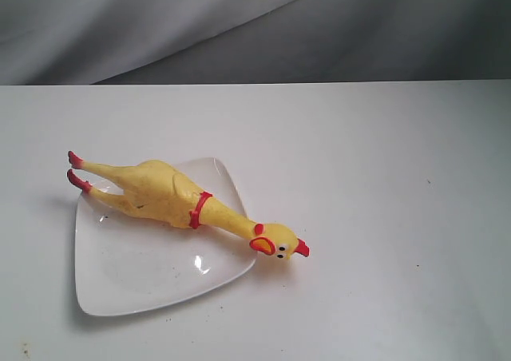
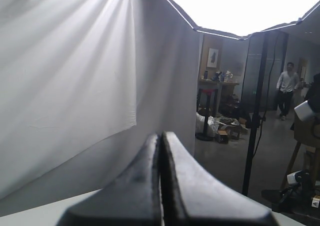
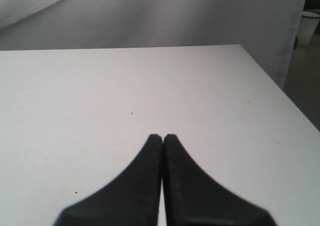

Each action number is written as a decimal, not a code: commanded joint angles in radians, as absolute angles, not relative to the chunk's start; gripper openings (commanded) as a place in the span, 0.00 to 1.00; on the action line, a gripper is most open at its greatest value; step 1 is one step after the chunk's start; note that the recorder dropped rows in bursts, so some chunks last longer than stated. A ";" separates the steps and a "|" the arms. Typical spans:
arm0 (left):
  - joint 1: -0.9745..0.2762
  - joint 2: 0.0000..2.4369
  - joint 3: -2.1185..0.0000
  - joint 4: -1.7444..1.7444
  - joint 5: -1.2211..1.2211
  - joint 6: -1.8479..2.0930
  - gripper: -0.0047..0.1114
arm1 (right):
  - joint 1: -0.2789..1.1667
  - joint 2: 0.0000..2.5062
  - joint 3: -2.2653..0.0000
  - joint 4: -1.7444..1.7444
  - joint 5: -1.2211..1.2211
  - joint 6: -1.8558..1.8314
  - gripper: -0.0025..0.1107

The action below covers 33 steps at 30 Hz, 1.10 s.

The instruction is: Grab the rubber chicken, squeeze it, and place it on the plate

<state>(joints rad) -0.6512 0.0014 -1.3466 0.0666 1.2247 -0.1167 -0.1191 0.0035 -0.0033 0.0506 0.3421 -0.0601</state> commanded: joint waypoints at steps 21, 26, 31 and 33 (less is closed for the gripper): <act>0.125 0.000 -1.344 0.249 1.221 -0.122 0.04 | -0.123 0.000 0.000 0.045 0.342 -0.066 0.02; 0.163 0.000 -1.344 0.253 1.221 -0.120 0.04 | -0.123 0.000 0.000 0.045 0.342 -0.066 0.02; 0.163 0.000 -1.344 0.337 1.221 -0.123 0.04 | -0.123 0.000 0.000 0.045 0.342 -0.066 0.02; 0.163 0.000 -1.344 0.356 1.221 -0.123 0.04 | -0.123 0.000 0.000 0.045 0.342 -0.066 0.02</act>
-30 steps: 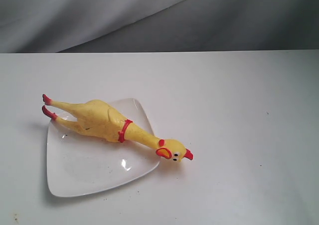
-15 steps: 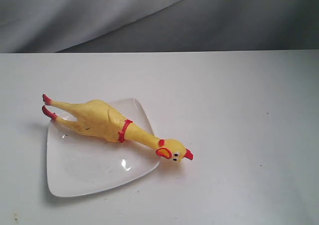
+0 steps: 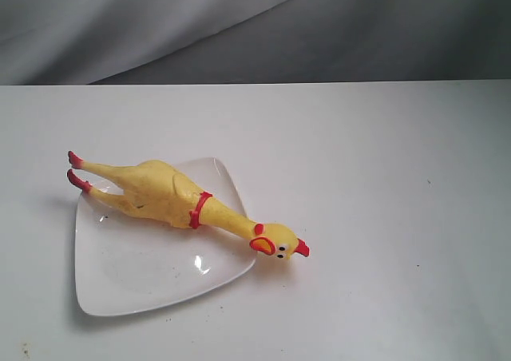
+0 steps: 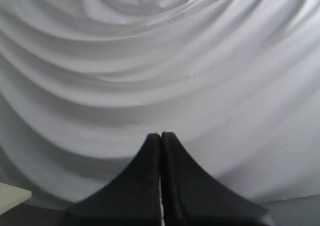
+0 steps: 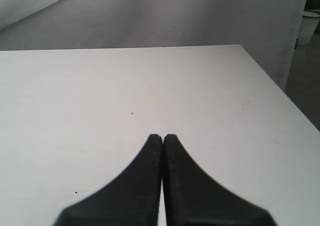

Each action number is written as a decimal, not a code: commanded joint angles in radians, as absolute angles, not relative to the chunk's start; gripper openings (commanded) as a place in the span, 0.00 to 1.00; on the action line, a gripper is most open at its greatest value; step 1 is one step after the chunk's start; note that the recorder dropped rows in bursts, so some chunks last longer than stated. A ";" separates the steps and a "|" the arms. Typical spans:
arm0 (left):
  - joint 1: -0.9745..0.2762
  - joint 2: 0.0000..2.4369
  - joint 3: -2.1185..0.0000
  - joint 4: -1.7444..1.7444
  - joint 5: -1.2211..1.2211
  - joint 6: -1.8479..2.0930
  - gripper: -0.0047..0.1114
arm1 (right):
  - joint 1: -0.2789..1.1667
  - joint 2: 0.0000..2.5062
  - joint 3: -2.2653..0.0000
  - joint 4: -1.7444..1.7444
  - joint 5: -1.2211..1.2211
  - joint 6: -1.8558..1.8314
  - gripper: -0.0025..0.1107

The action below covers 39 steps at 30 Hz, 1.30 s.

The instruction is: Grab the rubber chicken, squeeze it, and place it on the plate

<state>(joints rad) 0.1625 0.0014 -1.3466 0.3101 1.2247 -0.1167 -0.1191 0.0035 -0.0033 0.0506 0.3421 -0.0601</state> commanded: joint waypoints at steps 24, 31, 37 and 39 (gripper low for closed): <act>0.163 0.000 -0.731 -0.020 0.536 -0.029 0.04 | -0.123 0.000 0.000 0.045 0.342 -0.066 0.02; 0.163 0.000 -0.367 -0.020 0.220 -0.029 0.04 | -0.123 0.000 0.000 0.045 0.342 -0.066 0.02; 0.163 0.000 -0.084 -0.013 0.083 -0.025 0.04 | -0.123 0.000 0.000 0.045 0.342 -0.066 0.02; 0.163 0.000 -0.016 -0.013 0.064 -0.025 0.04 | -0.123 0.000 0.000 0.045 0.342 -0.066 0.02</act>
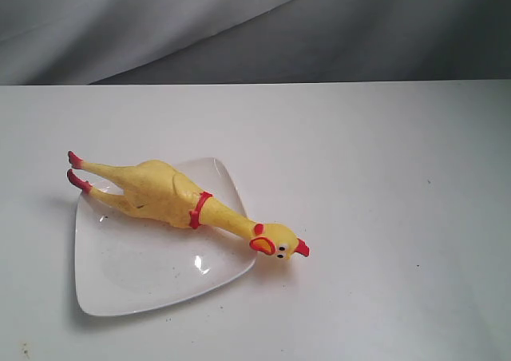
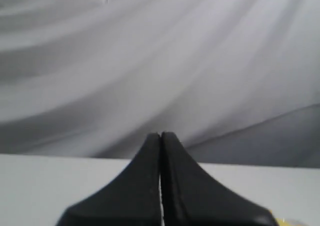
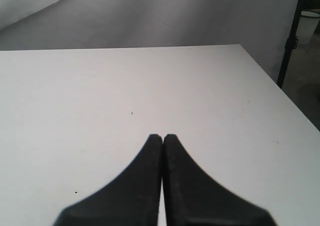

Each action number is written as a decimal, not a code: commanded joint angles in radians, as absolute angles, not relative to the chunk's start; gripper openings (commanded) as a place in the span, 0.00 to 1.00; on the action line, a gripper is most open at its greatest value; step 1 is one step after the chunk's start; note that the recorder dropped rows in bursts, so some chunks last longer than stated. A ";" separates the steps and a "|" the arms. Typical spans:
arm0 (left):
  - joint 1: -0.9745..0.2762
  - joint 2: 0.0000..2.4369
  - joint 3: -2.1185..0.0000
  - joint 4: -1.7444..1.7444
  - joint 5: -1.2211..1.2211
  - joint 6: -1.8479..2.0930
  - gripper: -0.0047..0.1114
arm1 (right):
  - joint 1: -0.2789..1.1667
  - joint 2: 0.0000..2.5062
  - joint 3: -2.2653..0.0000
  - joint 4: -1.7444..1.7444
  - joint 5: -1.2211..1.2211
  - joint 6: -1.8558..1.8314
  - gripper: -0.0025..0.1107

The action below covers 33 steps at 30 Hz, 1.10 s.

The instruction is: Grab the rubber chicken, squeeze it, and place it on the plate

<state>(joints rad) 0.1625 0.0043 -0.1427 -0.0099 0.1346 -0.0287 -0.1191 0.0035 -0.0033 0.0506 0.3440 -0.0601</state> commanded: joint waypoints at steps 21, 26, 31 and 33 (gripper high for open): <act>0.163 0.000 0.000 -0.020 0.266 -0.026 0.04 | -0.123 0.000 0.000 0.045 0.342 -0.066 0.02; 0.163 0.000 0.000 -0.020 0.266 -0.026 0.04 | -0.123 0.000 0.000 0.045 0.342 -0.066 0.02; 0.163 0.000 0.000 -0.020 0.266 -0.026 0.04 | -0.123 0.000 0.000 0.045 0.342 -0.066 0.02; 0.163 0.000 0.000 -0.020 0.266 -0.026 0.04 | -0.123 0.000 0.000 0.045 0.342 -0.066 0.02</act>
